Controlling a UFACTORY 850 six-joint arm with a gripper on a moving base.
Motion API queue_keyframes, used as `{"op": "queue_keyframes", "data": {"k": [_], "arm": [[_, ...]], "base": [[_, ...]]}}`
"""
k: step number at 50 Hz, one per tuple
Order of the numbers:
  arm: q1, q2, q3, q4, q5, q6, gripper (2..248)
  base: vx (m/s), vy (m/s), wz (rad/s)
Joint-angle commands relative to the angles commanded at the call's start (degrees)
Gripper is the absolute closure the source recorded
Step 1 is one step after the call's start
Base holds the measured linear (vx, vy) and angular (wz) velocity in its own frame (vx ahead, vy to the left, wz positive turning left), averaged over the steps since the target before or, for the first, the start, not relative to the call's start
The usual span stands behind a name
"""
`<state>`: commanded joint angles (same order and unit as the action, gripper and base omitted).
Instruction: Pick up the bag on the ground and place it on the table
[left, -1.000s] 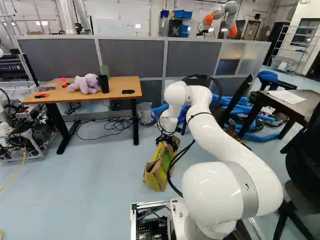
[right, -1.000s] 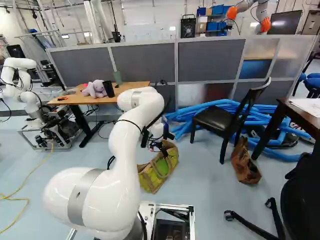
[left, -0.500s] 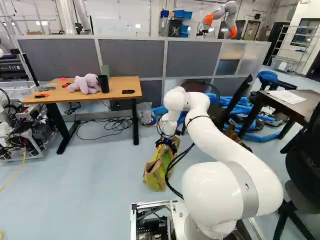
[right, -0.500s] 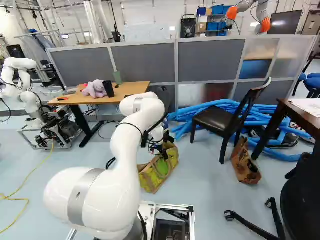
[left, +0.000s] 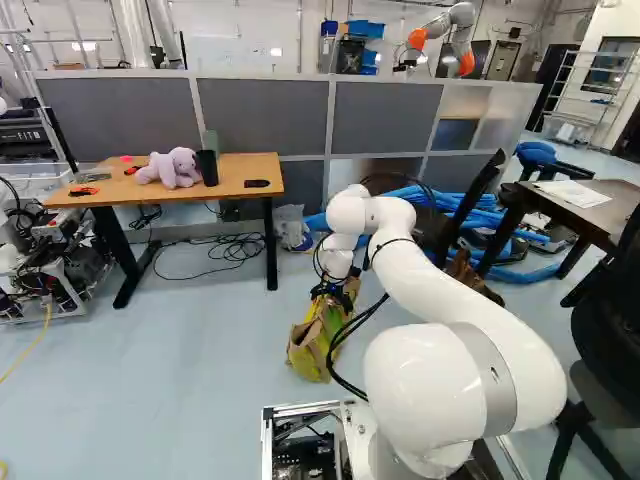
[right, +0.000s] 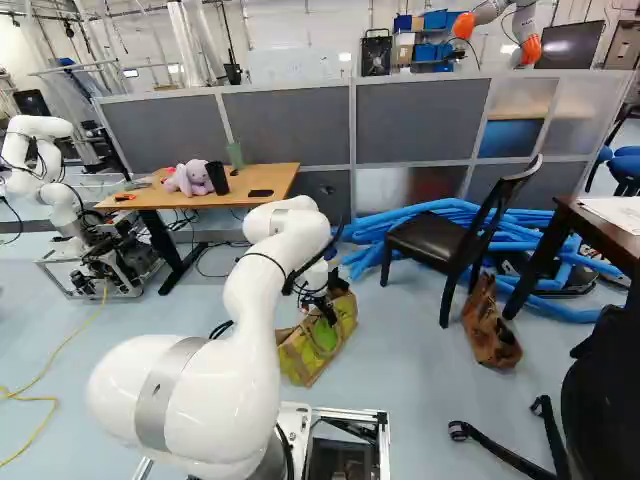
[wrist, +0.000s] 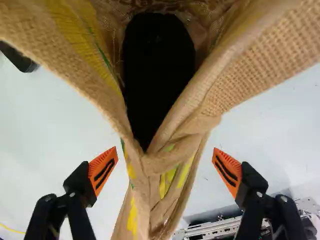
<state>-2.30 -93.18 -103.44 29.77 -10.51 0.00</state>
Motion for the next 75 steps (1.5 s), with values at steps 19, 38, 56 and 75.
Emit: {"op": "queue_keyframes", "data": {"k": [19, 38, 56, 75], "arm": [[0.0, -4.31, -4.44, 0.0, 0.0, 0.0, 3], [-0.01, -7.44, -7.77, 0.0, 0.0, 0.0, 35], [-0.01, -7.53, -7.88, 0.0, 0.0, 0.0, 148], [-0.01, -5.81, -6.03, 0.0, 0.0, 0.0, 229]], "base": [[0.0, 0.0, 0.0], [0.0, 0.0, 0.0], [0.0, 0.0, 0.0], [0.0, 0.0, 0.0]]}}
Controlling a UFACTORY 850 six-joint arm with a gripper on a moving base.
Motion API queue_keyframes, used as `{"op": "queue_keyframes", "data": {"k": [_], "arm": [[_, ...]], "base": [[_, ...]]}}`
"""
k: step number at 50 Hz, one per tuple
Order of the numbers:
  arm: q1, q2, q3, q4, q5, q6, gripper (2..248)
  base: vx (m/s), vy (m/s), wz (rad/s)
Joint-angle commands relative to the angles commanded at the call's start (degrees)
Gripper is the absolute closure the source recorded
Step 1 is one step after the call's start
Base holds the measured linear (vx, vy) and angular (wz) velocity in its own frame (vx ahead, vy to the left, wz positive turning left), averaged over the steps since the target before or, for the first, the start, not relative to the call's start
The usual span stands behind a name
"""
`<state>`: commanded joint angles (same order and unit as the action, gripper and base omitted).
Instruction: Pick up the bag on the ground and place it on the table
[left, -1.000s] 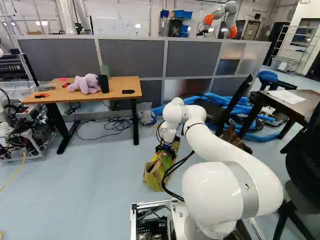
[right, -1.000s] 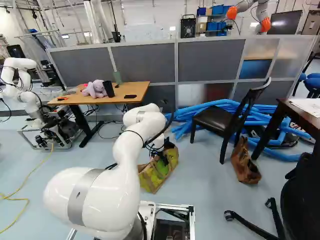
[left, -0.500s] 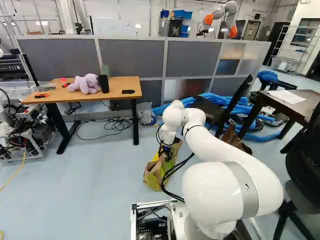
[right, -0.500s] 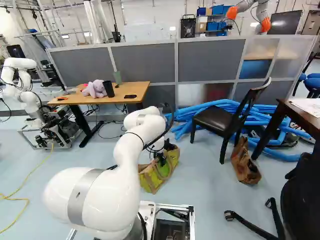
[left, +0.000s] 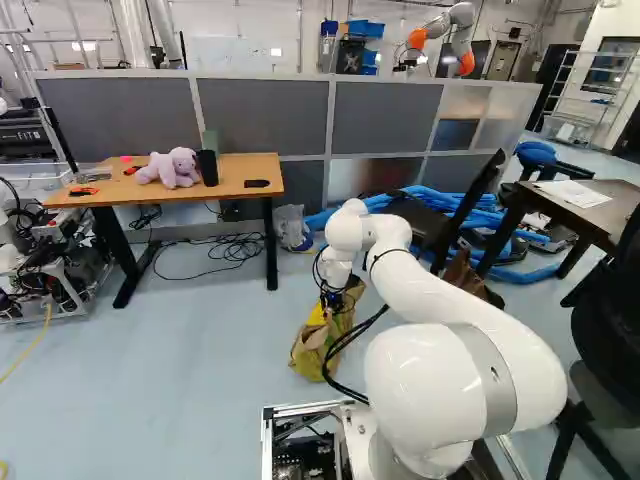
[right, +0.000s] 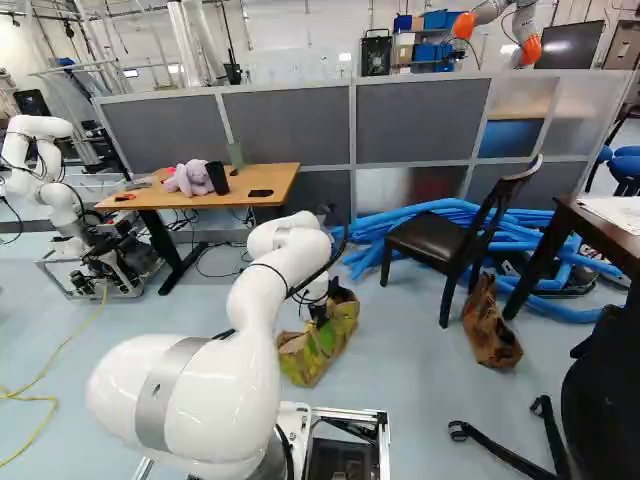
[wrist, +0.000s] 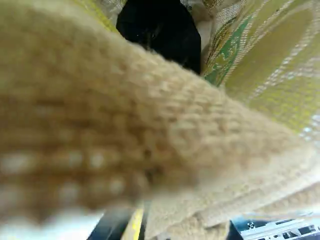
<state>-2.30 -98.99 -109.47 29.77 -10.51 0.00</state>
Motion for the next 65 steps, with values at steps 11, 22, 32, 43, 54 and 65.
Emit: {"op": "queue_keyframes", "data": {"k": [11, 22, 32, 43, 54, 65], "arm": [[0.0, 2.46, 2.6, 0.0, 0.0, 0.0, 229], [0.0, 4.95, 5.17, 0.0, 0.0, 0.0, 229], [0.01, 7.19, 7.43, 0.0, 0.0, 0.0, 229], [0.01, 9.62, 9.83, 0.0, 0.0, 0.0, 229], [0.01, 12.03, 12.16, 0.0, 0.0, 0.0, 229], [0.01, 14.42, 14.41, 0.0, 0.0, 0.0, 229]], "base": [[0.0, 0.0, 0.0], [0.0, 0.0, 0.0], [0.0, 0.0, 0.0], [0.0, 0.0, 0.0], [0.0, 0.0, 0.0], [0.0, 0.0, 0.0]]}}
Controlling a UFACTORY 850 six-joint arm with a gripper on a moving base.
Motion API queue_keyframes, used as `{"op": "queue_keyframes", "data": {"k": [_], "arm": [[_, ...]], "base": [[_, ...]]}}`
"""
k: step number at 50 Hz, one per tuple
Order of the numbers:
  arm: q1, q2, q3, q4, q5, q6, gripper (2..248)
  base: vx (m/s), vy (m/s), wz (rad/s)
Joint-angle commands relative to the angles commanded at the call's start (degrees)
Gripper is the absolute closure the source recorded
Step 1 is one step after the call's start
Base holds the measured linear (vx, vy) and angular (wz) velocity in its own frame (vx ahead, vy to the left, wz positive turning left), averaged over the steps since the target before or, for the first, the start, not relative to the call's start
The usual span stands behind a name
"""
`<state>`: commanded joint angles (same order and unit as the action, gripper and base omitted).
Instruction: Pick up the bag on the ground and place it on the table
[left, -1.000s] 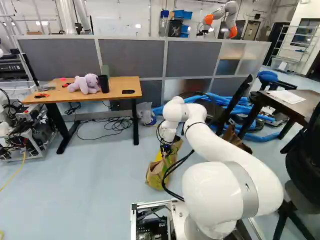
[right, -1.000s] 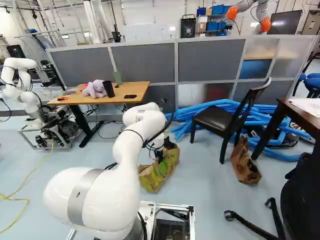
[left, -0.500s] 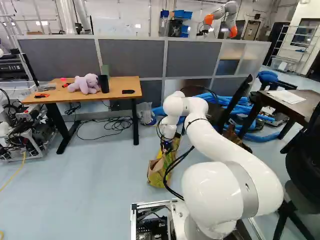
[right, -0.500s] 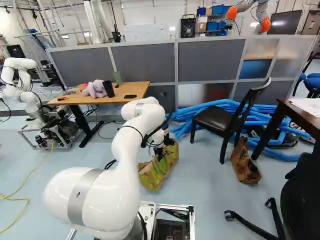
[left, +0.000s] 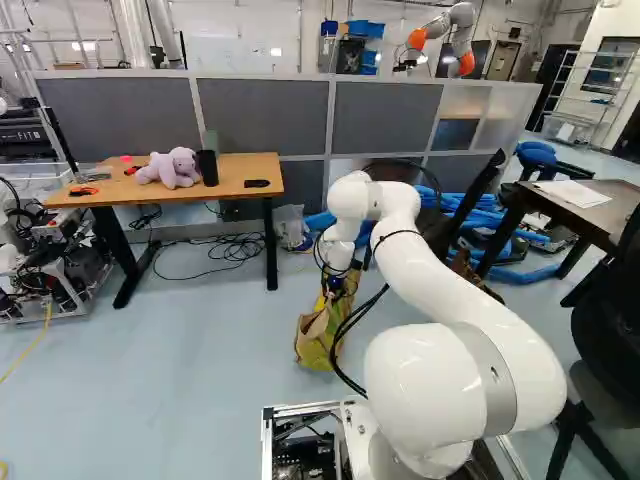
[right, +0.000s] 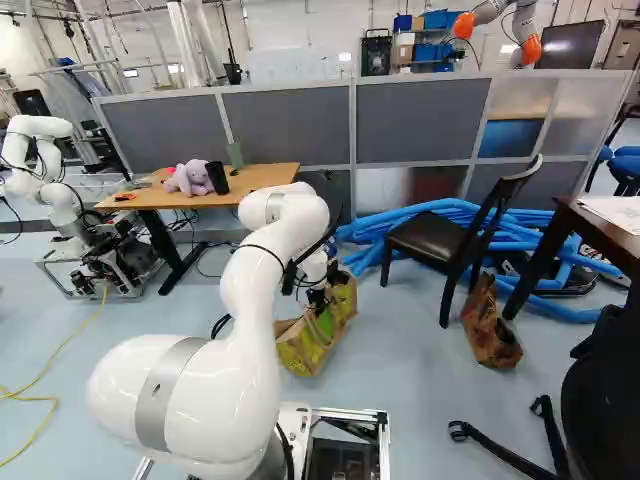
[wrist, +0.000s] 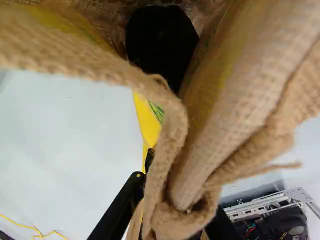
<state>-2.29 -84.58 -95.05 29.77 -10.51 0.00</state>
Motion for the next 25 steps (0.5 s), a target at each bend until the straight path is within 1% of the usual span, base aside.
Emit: {"op": "queue_keyframes", "data": {"k": [25], "arm": [[0.01, 5.35, 4.81, -1.59, 0.0, 0.0, 229]], "base": [[0.0, 0.0, 0.0]]}}
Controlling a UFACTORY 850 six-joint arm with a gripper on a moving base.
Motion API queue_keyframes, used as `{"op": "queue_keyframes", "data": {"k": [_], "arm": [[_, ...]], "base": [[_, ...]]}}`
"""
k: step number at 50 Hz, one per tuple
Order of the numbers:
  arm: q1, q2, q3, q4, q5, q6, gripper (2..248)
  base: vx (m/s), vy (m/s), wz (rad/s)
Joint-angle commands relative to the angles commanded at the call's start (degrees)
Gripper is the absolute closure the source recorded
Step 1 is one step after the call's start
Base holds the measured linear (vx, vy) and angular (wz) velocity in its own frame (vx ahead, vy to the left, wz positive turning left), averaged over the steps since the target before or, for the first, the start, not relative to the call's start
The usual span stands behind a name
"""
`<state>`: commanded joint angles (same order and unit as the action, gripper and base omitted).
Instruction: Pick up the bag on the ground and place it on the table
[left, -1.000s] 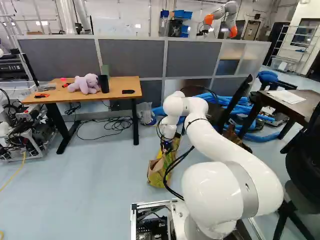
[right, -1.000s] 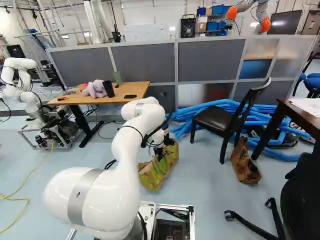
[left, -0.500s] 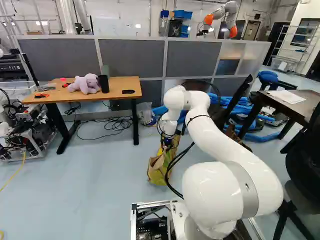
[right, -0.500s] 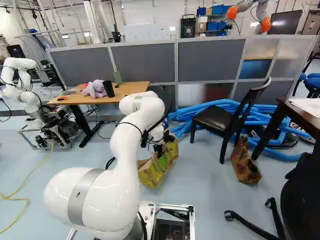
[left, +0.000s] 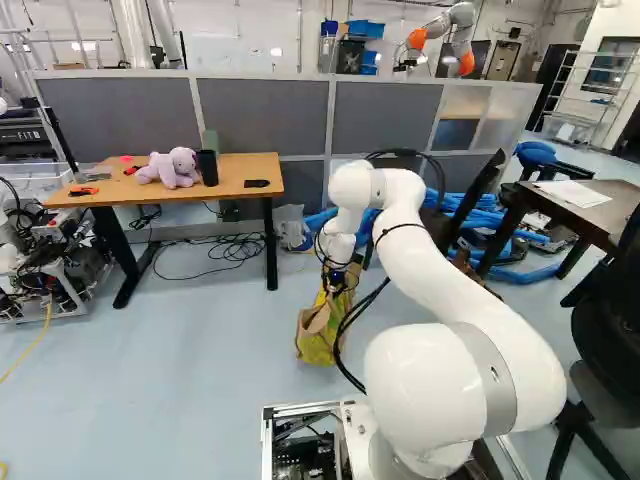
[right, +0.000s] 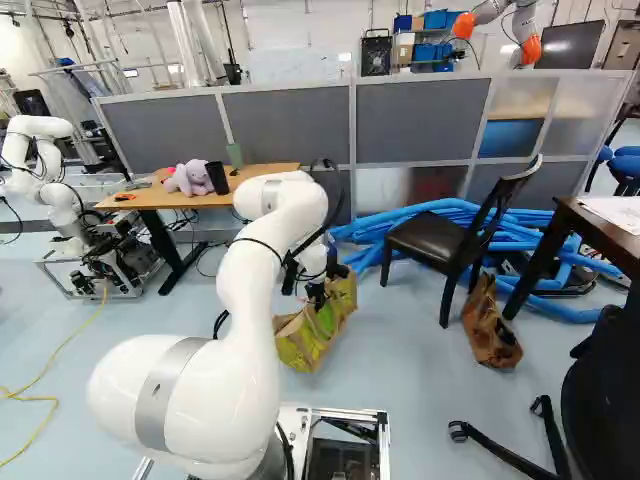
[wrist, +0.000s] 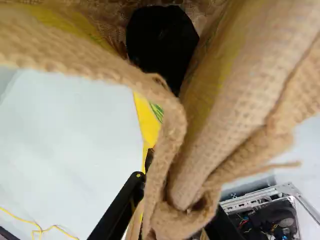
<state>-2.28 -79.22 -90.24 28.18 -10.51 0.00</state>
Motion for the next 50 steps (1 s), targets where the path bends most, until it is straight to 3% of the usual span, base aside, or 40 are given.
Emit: {"op": "queue_keyframes", "data": {"k": [50], "arm": [[0.06, 9.93, 7.21, -4.6, 0.0, 0.0, 229]], "base": [[0.0, 0.0, 0.0]]}}
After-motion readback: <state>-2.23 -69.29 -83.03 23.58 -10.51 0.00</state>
